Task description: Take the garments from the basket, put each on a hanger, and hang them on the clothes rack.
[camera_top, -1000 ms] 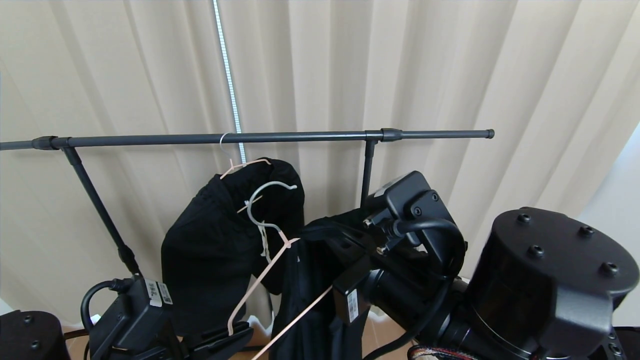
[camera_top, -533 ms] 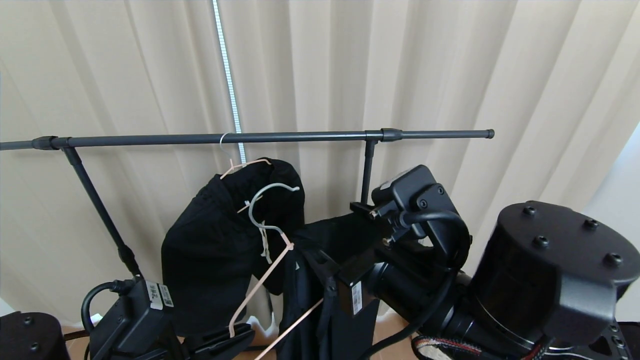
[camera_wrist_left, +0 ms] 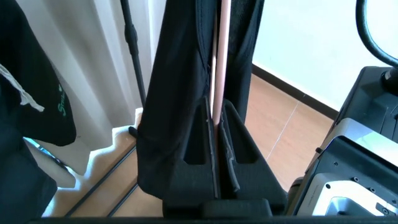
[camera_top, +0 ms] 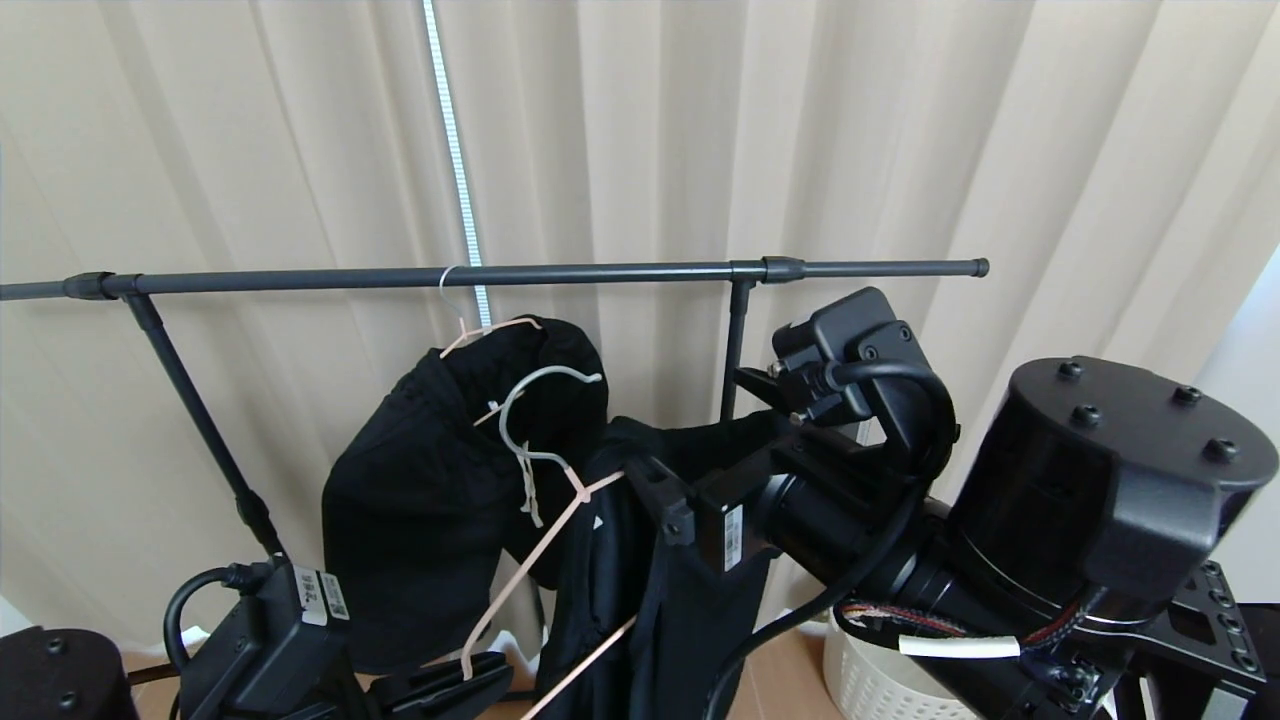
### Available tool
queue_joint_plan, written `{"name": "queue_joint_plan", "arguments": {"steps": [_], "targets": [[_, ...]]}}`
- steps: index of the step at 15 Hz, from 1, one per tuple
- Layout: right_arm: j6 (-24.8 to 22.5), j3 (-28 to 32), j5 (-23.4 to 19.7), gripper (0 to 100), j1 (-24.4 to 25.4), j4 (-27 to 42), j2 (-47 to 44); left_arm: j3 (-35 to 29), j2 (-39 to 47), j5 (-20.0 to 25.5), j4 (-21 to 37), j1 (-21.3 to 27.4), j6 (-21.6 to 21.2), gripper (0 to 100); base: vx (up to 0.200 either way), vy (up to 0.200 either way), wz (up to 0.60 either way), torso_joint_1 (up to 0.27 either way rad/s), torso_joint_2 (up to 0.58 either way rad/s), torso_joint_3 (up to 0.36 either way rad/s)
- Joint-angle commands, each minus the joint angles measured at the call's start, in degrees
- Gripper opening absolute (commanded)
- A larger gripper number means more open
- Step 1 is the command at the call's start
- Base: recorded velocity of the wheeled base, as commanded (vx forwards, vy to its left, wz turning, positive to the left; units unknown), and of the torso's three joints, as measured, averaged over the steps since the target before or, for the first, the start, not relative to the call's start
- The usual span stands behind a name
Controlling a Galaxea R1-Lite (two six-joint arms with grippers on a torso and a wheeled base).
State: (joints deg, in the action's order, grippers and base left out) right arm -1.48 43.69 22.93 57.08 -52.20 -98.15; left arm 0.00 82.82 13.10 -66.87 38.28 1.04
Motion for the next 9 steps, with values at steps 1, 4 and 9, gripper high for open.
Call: {"name": "queue_joint_plan", "arguments": {"steps": [1,4,9], "targets": [[0.0,-0.2,0.1,100,0.8,0.0,-0.4,0.0,0.2,0.0,0.0,0.0,0.0,0,0.0,0.0,0.0,0.0,0.0,0.0],[-0.1,-0.8,0.2,100,2.6,0.2,0.1,0.0,0.4,-0.1,0.0,-1.0,0.4,0,0.0,0.0,0.0,0.0,0.0,0.0],[-0.2,-1.4,0.1,100,2.9,1.1,0.1,0.0,0.0,-0.1,-0.9,-2.0,0.4,0,0.0,0.0,0.0,0.0,0.0,0.0]]}}
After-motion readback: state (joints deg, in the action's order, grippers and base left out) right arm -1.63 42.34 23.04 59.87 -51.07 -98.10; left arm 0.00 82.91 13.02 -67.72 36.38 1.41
